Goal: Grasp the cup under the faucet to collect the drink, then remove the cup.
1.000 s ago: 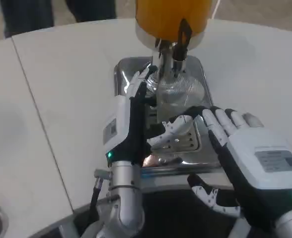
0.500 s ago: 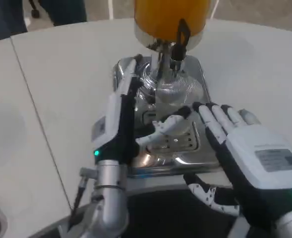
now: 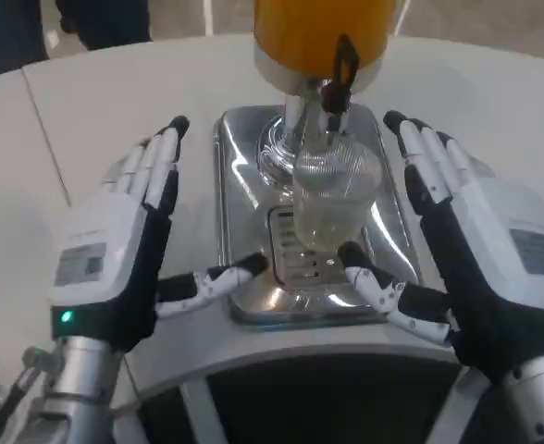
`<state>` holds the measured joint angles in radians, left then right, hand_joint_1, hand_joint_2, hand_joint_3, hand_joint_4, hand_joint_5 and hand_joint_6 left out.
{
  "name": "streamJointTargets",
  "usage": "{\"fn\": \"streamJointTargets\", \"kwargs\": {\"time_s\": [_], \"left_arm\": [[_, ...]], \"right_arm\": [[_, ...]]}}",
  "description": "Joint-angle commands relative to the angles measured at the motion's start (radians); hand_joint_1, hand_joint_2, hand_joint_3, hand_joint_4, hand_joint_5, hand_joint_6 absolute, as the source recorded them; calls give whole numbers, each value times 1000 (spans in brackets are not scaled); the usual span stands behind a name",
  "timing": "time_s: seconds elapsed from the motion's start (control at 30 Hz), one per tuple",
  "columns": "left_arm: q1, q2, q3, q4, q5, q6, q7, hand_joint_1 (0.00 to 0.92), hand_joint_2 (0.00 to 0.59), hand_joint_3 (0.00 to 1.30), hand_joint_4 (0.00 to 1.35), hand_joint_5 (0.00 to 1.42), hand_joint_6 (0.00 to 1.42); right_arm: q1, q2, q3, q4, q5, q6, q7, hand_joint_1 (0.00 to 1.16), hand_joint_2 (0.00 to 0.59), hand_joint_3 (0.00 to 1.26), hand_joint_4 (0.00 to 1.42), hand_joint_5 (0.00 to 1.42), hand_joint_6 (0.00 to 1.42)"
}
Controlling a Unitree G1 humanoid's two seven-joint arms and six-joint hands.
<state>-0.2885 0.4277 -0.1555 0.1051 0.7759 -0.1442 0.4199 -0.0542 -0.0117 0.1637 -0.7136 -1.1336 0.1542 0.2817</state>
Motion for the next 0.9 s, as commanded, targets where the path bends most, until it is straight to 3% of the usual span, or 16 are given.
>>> {"fn": "streamJointTargets", "kwargs": {"time_s": [0.03, 0.1, 0.2, 0.33, 0.63, 0.9], "left_arm": [[118, 78, -1, -170, 88, 56, -115, 323, 102, 0, 0, 0, 1], [161, 94, 2, -225, 108, 70, -147, 319, 103, 0, 0, 0, 0], [243, 92, -1, -302, 155, 94, -159, 313, 105, 0, 0, 0, 0], [323, 65, -1, -384, 171, 130, -202, 273, 109, 0, 0, 0, 0], [379, 32, 18, -416, 162, 139, -215, 251, 110, 0, 0, 0, 0], [388, 27, 36, -429, 139, 126, -215, 250, 110, 0, 0, 0, 0]], "right_arm": [[-4, 33, 10, 16, 59, -10, -100, 633, 435, 0, 0, 0, 45], [-17, 41, 22, 27, 74, -15, -133, 644, 439, 0, 0, 0, 56], [-63, 138, -12, 54, 222, 74, -137, 652, 440, 0, 0, 0, 55], [-117, 173, -33, 78, 346, 150, -190, 658, 447, 0, 0, 0, 25], [-234, 108, 8, 102, 418, 208, -243, 649, 445, 0, 0, 0, 4], [-300, 125, -22, 167, 554, 251, -244, 636, 453, 0, 0, 0, 1]]}}
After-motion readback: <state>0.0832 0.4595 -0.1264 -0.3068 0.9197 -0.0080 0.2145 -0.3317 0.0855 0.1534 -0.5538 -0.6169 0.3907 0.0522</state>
